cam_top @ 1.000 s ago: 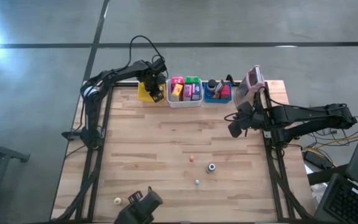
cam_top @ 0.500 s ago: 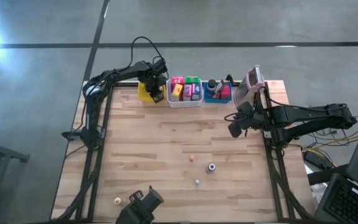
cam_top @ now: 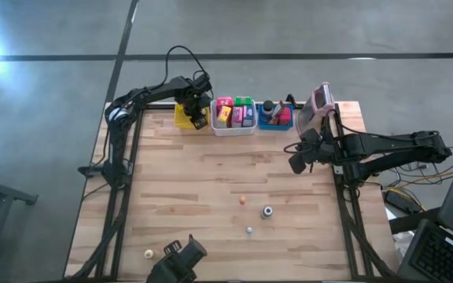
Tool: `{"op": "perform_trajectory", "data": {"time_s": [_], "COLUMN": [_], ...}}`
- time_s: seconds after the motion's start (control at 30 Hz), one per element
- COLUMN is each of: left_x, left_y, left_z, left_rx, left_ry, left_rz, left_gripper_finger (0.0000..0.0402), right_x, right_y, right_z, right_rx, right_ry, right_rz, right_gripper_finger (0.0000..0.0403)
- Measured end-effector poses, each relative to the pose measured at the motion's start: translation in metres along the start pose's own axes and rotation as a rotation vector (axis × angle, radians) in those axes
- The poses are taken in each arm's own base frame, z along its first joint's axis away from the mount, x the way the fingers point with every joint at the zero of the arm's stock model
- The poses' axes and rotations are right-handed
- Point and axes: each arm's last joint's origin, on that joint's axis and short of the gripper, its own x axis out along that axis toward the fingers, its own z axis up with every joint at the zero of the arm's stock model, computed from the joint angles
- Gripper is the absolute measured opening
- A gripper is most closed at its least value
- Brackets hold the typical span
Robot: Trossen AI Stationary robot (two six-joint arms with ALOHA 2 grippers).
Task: Pick & Place Kitchen Items
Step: Put the green food coloring bottle into the yellow basket, then put the black food coloring bottle into the yellow basket
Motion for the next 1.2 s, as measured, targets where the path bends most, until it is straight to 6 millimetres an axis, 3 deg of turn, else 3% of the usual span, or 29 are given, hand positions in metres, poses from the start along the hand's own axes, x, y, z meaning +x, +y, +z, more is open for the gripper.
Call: {"op": "perform_trajectory", "data": {"time_s": [0.3, 0.6, 0.9, 1.2], "left_x": [-0.002, -0.025, -0.088, -0.151], "left_y": [0.0, -0.001, -0.002, -0.02], "left_z": [-0.001, -0.006, -0.011, -0.032], "left_rx": [0.016, 0.021, 0.02, -0.046], "left_ry": [0.007, -0.011, -0.019, -0.194], "left_rz": [-0.001, 0.009, 0.018, 0.026], "left_gripper_finger": [0.0133, 0.0135, 0.0135, 0.0135], "right_x": [0.0, 0.0, 0.0, 0.0], "right_y": [0.0, 0.0, 0.0, 0.001], "right_z": [0.0, 0.0, 0.0, 0.0], "right_rx": [0.0, 0.0, 0.0, 0.011], "right_ry": [0.001, 0.001, 0.006, 0.002], "right_rz": [0.0, 0.001, 0.006, 0.013], "right_gripper_finger": [0.0076, 0.0094, 0.0102, 0.0119]}}
